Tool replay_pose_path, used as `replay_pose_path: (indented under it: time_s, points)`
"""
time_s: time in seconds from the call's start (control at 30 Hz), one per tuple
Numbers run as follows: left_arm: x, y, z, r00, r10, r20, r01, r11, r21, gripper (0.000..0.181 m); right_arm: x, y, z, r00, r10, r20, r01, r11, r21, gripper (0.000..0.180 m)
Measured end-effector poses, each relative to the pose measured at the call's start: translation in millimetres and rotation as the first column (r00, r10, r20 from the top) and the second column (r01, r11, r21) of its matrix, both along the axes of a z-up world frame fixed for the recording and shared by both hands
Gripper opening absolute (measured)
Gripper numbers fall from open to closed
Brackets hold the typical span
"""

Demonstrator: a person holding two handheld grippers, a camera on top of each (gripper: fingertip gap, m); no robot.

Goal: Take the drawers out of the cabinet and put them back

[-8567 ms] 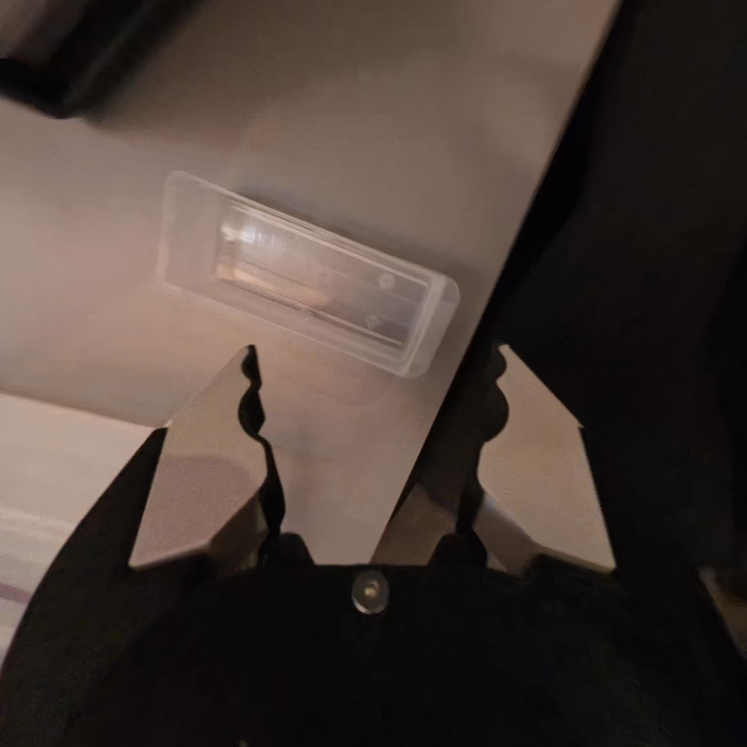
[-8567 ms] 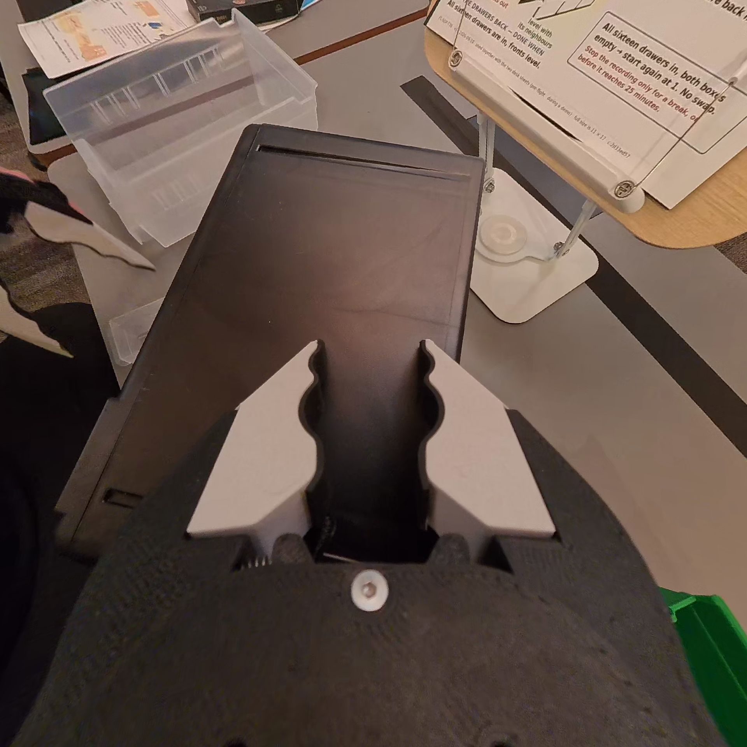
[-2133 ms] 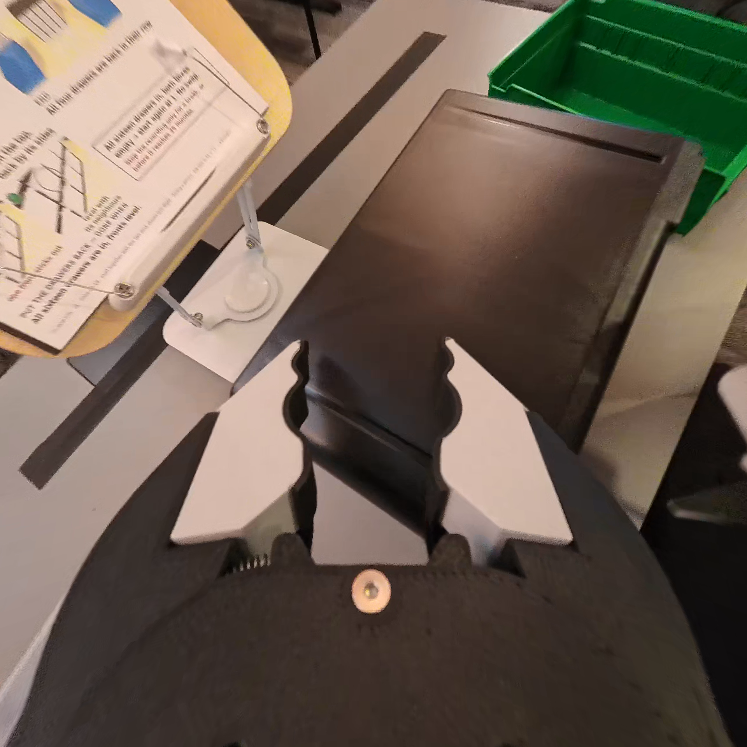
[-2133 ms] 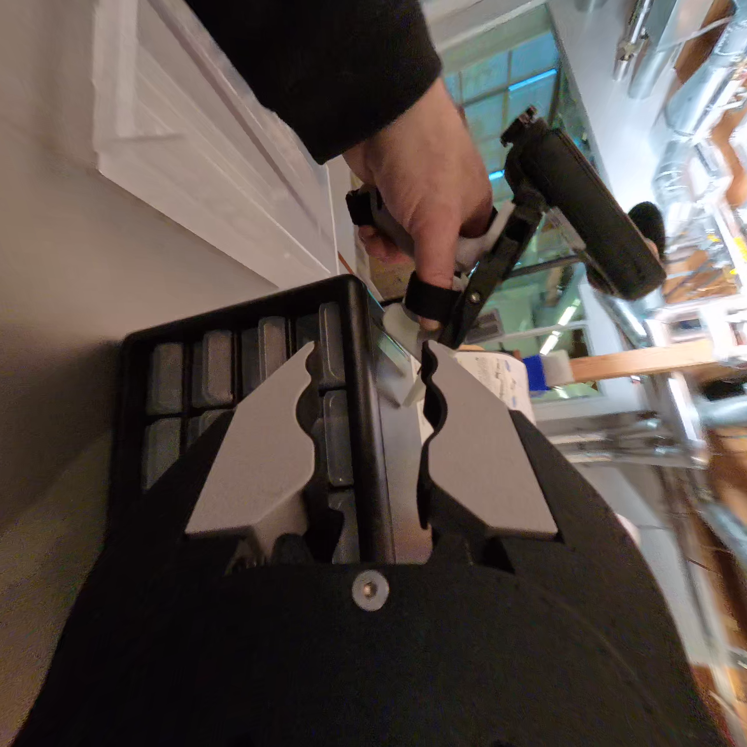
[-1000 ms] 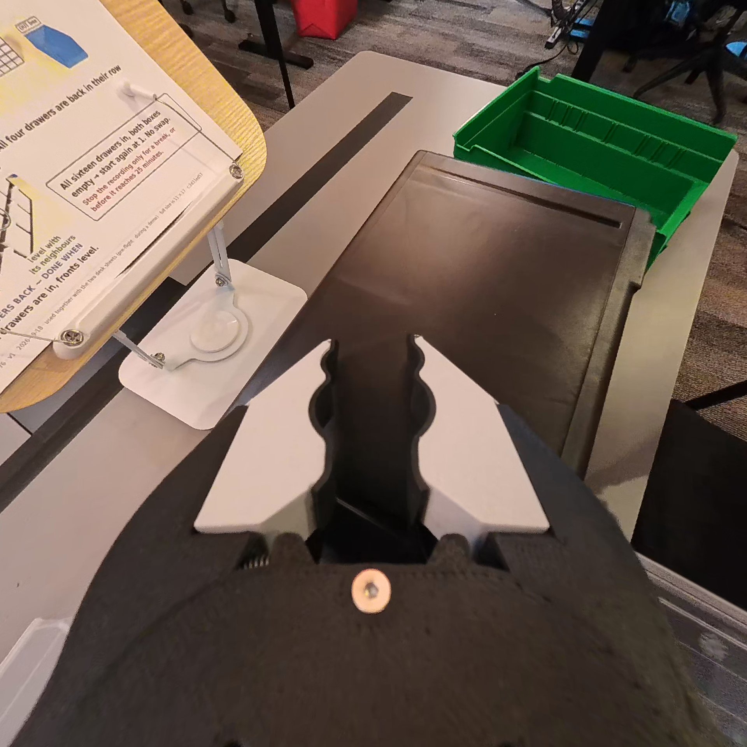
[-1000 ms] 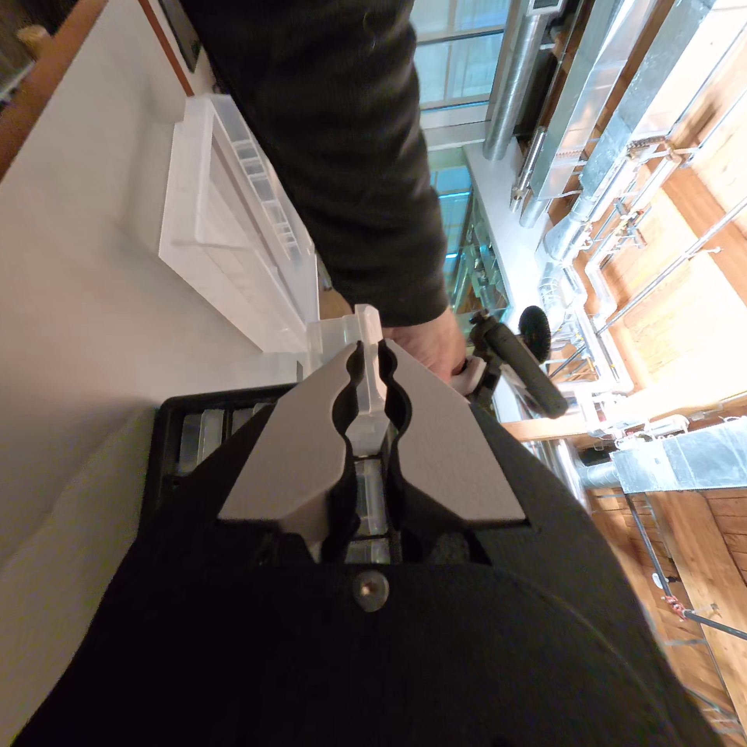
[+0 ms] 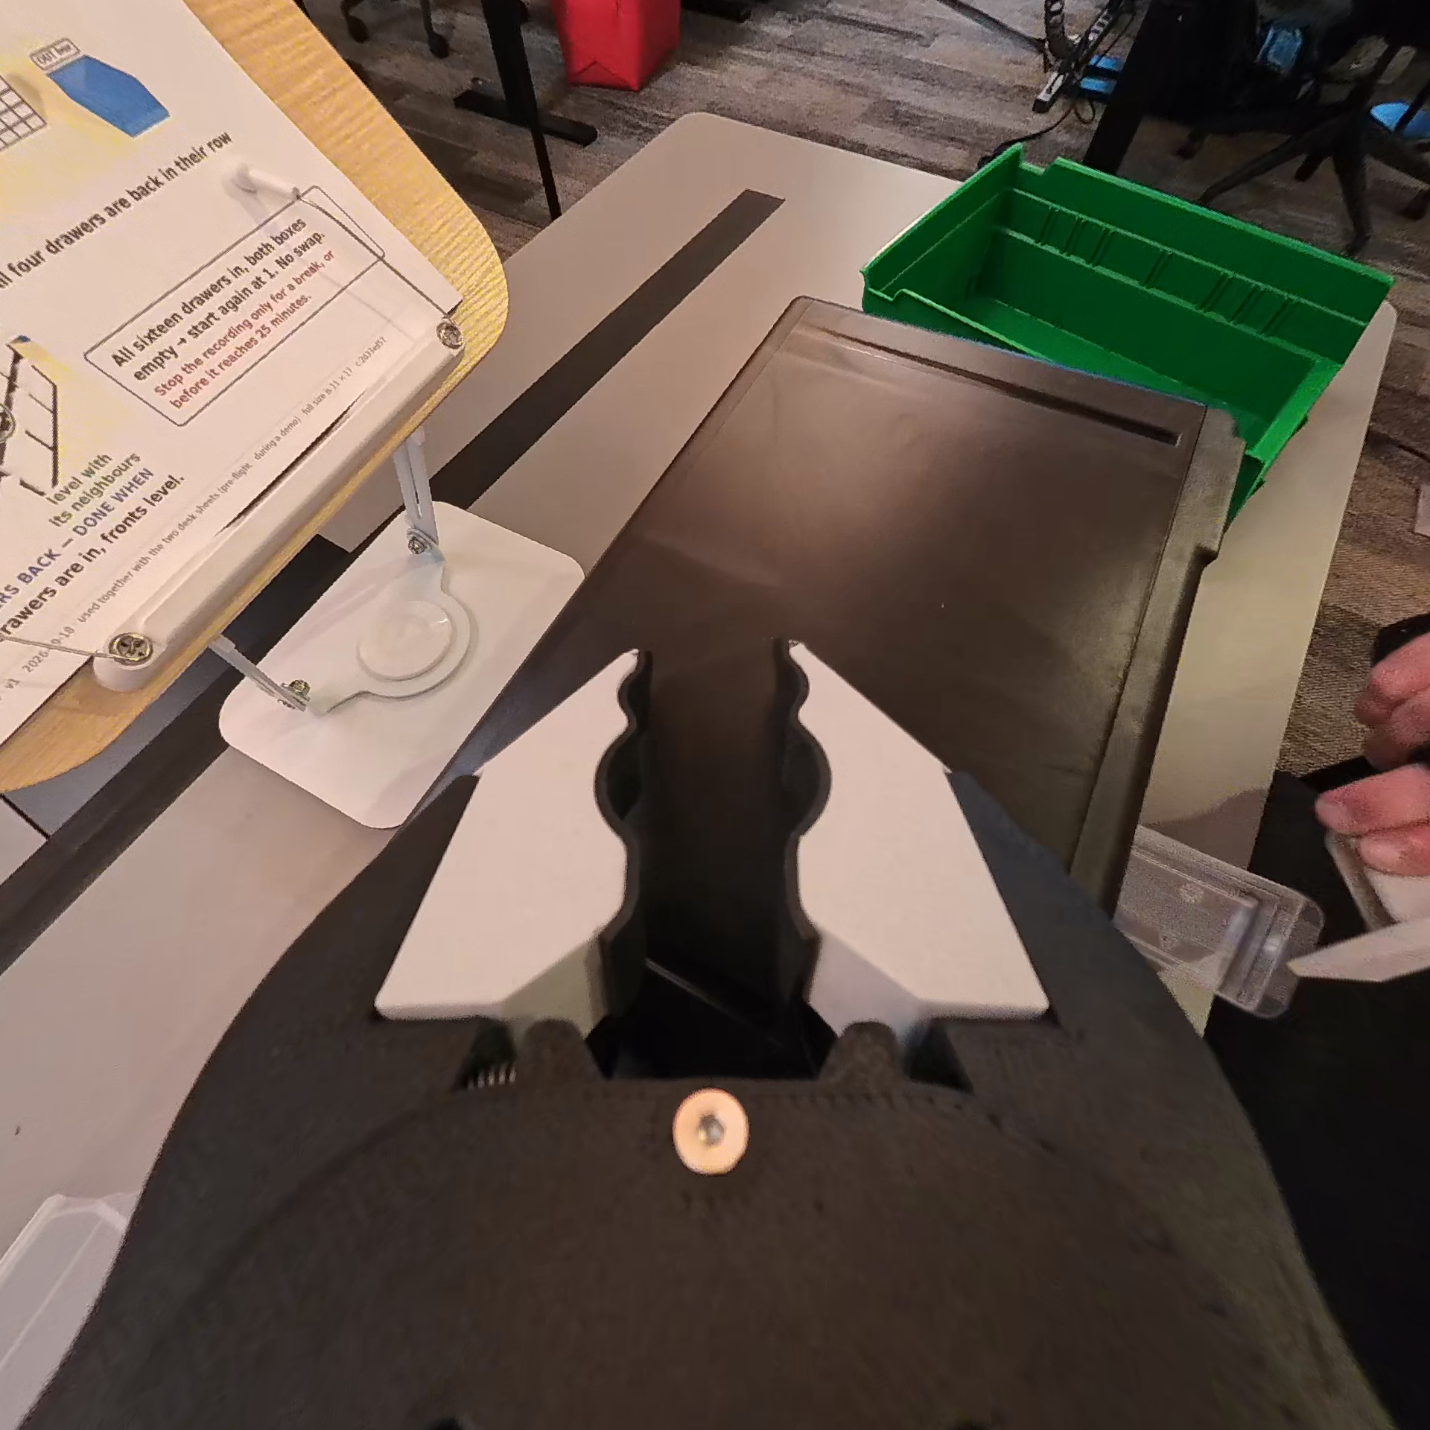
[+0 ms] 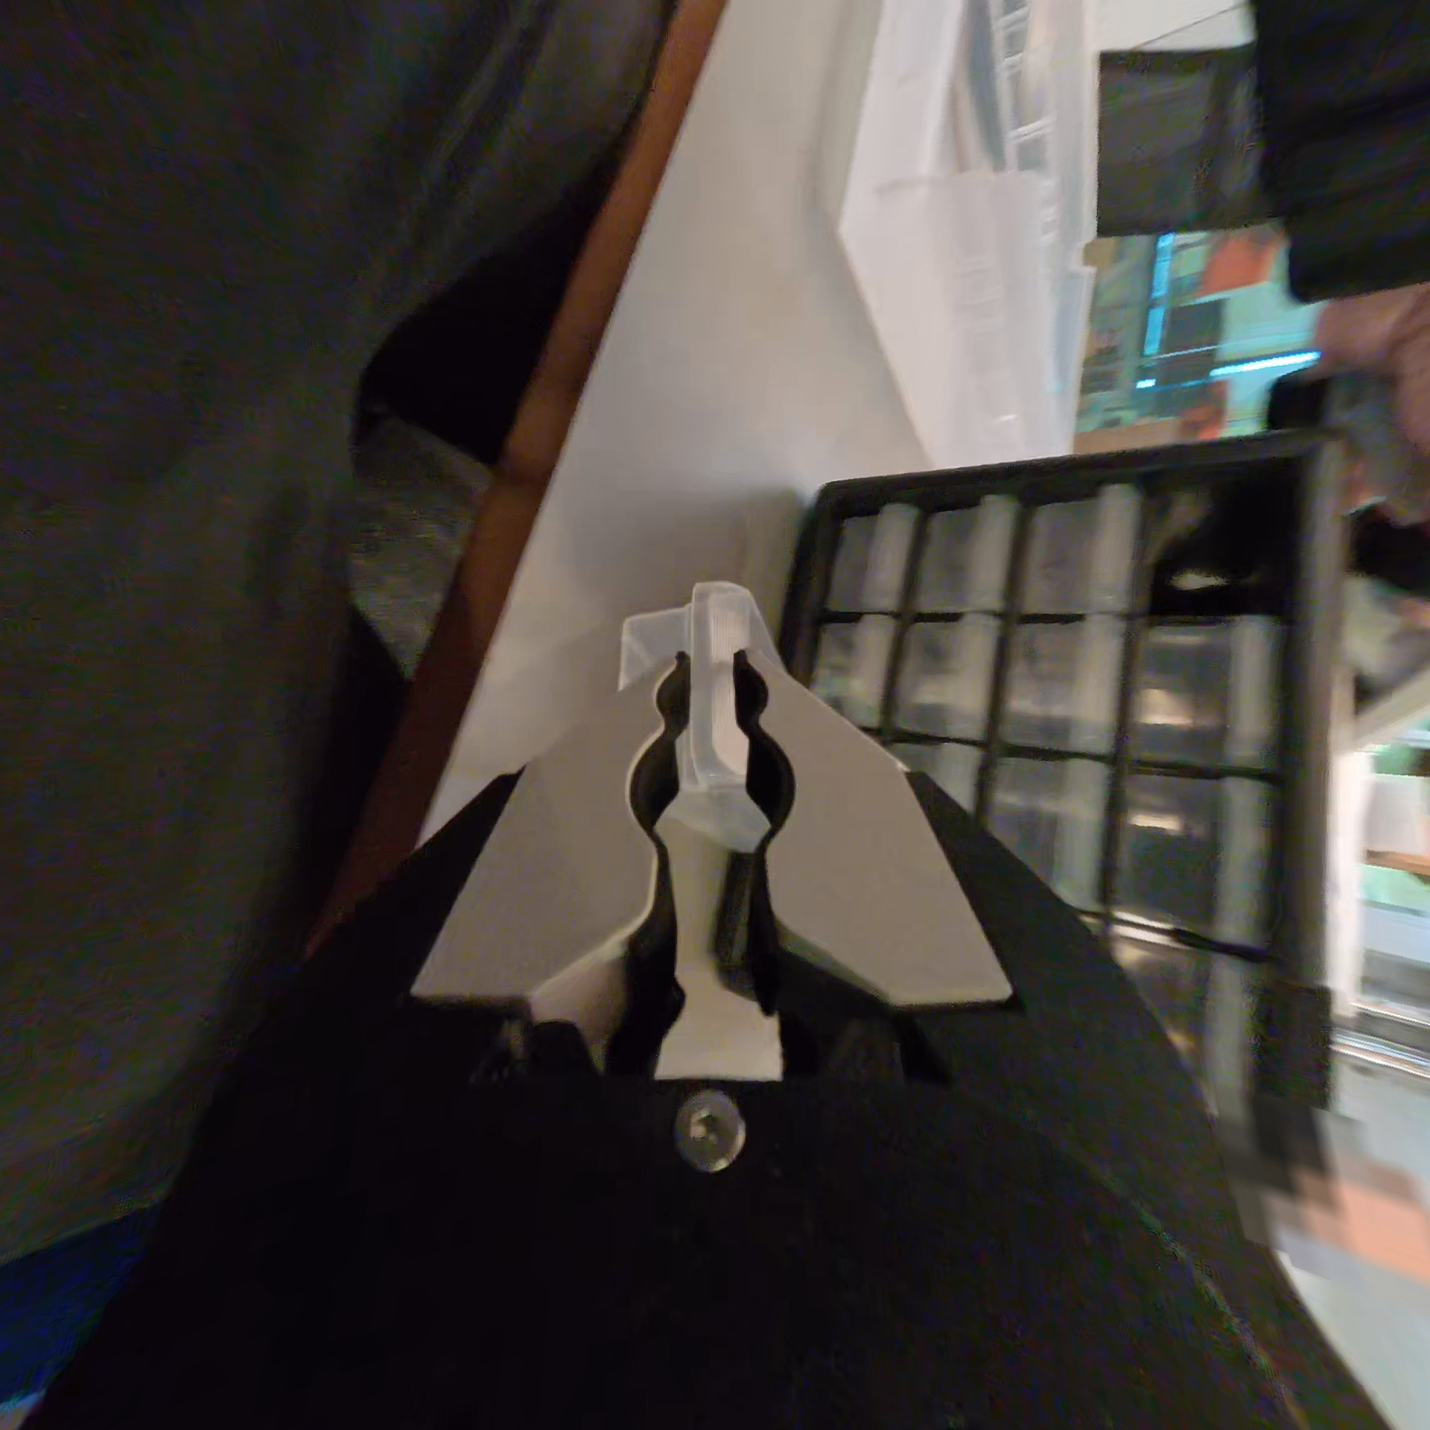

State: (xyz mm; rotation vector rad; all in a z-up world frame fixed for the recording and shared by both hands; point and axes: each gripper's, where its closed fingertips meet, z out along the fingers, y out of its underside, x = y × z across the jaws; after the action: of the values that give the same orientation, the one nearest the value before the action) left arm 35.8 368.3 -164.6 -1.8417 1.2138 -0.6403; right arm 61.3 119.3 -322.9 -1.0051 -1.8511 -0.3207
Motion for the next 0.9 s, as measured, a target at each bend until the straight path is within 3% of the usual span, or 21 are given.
replay_pose_path:
  time_s: [0.23,0.33,0.4,0.5,0.6,0.67,0.77,0.9]
  points:
    - [-0.4,-0.1,0.5,1.000,0.006,0.009,-0.006,1.000,0.003,0.030,19.6,-11.6,-35.5,0.997,-0.068,0.020,0.071,0.954,-0.290,0.032]
    - [-0.5,0.2,0.8,1.000,0.009,0.014,-0.009,1.000,0.003,0.030,25.1,-3.7,-12.6,0.982,-0.163,-0.094,0.112,0.907,-0.407,0.026]
    - [-0.5,0.4,1.0,1.000,0.012,0.013,-0.012,1.000,0.008,0.030,39.9,29.5,13.0,0.922,-0.340,-0.186,0.230,0.866,-0.444,0.024]
    - [-0.6,0.4,0.4,1.000,0.016,-0.002,-0.016,1.000,0.014,0.029,80.3,79.4,27.4,0.788,-0.582,-0.200,0.439,0.760,-0.479,0.041]
    - [-0.6,0.1,0.8,1.000,0.019,-0.011,-0.019,0.999,0.033,0.028,83.9,80.4,34.8,0.752,-0.623,-0.216,0.415,0.702,-0.579,0.045]
    - [0.1,-0.5,1.3,1.000,0.018,-0.016,-0.017,0.999,0.049,0.026,66.5,64.9,25.2,0.748,-0.645,-0.154,0.373,0.601,-0.707,0.062]
    - [1.6,-0.3,0.8,0.999,0.022,-0.040,-0.019,0.997,0.073,0.022,42.9,41.8,-4.2,0.722,-0.691,0.039,0.426,0.399,-0.812,0.105]
    - [1.8,1.0,-4.2,0.992,0.037,-0.118,-0.030,0.998,0.063,0.020,41.1,56.2,-11.5,0.633,-0.774,0.035,0.457,0.336,-0.823,0.090]
